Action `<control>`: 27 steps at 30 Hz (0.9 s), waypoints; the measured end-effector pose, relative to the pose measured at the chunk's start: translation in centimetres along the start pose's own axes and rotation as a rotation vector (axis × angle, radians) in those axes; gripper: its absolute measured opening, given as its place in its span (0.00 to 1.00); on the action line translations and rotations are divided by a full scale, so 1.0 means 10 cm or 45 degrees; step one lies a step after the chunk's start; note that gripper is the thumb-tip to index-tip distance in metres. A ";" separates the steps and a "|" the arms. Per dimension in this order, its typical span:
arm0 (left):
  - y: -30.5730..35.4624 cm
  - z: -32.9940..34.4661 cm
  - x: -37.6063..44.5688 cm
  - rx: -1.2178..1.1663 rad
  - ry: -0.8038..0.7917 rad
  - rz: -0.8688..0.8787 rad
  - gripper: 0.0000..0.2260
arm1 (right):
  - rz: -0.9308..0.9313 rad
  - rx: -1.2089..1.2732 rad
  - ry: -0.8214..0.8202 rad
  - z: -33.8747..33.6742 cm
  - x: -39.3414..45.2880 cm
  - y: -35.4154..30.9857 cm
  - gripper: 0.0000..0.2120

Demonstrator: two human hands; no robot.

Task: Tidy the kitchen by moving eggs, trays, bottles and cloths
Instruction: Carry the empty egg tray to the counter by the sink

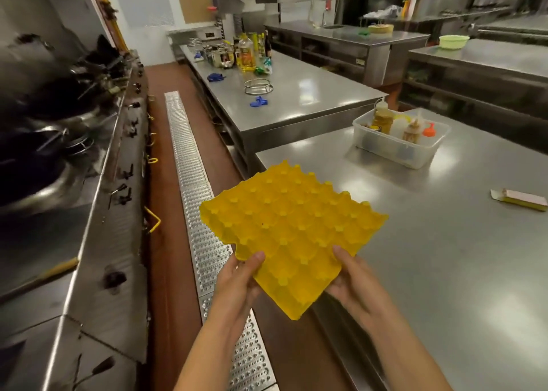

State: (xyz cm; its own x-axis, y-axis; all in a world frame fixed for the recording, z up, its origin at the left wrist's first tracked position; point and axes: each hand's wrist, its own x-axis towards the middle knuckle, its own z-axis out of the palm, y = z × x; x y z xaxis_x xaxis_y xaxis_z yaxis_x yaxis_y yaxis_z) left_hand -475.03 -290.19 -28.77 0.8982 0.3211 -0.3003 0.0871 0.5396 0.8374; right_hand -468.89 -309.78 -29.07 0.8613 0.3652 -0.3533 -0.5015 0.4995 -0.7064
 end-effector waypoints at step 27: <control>1.18 -0.68 2.22 -0.107 0.493 0.259 0.22 | 0.239 -0.309 -0.305 1.59 3.08 0.06 0.23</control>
State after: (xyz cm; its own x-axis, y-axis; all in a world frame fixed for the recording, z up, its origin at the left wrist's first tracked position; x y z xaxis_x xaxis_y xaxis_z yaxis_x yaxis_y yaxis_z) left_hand -456.97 -271.45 -28.69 0.6647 0.6861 -0.2956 -0.1244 0.4918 0.8618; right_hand -444.01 -285.75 -30.63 0.6987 0.6198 -0.3572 -0.5898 0.2165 -0.7780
